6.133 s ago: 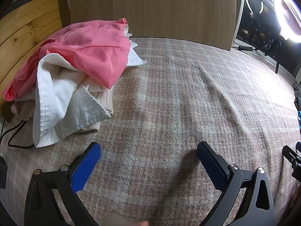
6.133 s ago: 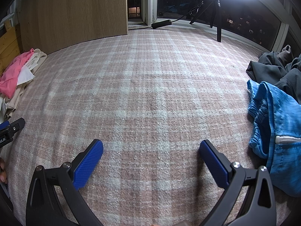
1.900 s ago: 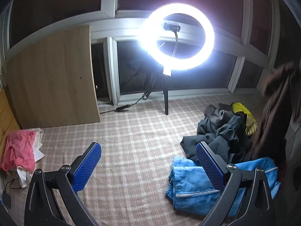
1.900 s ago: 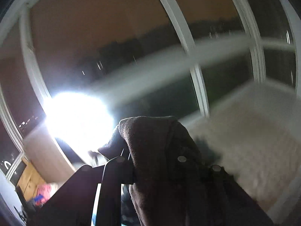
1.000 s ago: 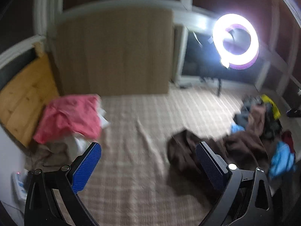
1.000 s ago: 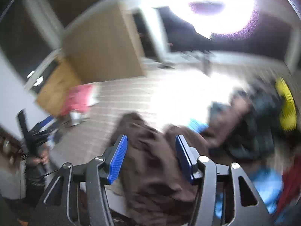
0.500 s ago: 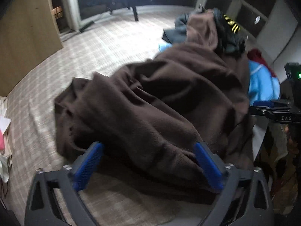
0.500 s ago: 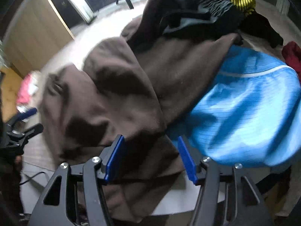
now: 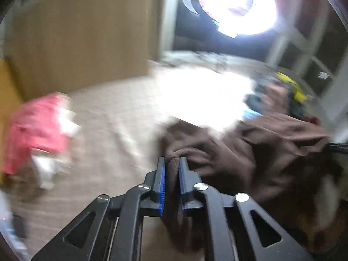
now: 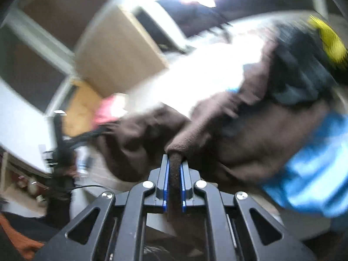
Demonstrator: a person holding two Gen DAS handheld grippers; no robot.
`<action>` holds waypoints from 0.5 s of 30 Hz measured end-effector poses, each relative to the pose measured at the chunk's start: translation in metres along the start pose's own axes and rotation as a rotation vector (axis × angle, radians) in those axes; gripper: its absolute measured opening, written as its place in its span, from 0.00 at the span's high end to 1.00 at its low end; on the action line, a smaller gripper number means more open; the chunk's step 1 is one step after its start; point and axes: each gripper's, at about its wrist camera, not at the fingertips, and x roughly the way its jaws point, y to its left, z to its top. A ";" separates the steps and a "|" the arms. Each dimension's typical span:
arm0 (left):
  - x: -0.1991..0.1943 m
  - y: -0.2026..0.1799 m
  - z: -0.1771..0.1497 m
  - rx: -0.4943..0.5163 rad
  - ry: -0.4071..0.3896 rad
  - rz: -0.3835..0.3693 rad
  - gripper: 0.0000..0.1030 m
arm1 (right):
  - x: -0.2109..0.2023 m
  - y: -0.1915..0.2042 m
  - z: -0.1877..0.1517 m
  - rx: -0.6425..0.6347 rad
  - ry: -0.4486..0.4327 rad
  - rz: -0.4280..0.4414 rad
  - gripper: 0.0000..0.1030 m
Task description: Fold clothes
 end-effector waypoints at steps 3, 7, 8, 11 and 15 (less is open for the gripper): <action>0.009 0.027 0.014 0.047 -0.012 0.235 0.33 | 0.037 0.039 0.051 -0.071 0.028 0.054 0.91; -0.009 0.036 -0.005 -0.001 -0.026 0.278 0.33 | 0.112 0.060 0.107 -0.147 0.143 0.022 0.77; -0.017 0.036 -0.013 -0.032 -0.029 0.251 0.33 | 0.131 0.065 0.121 -0.166 0.171 0.014 0.77; -0.027 0.010 -0.045 -0.113 -0.008 0.126 0.31 | 0.150 0.067 0.141 -0.243 0.217 0.020 0.68; -0.008 -0.069 -0.080 -0.133 0.068 -0.046 0.31 | 0.113 0.023 0.132 -0.293 0.202 -0.080 0.52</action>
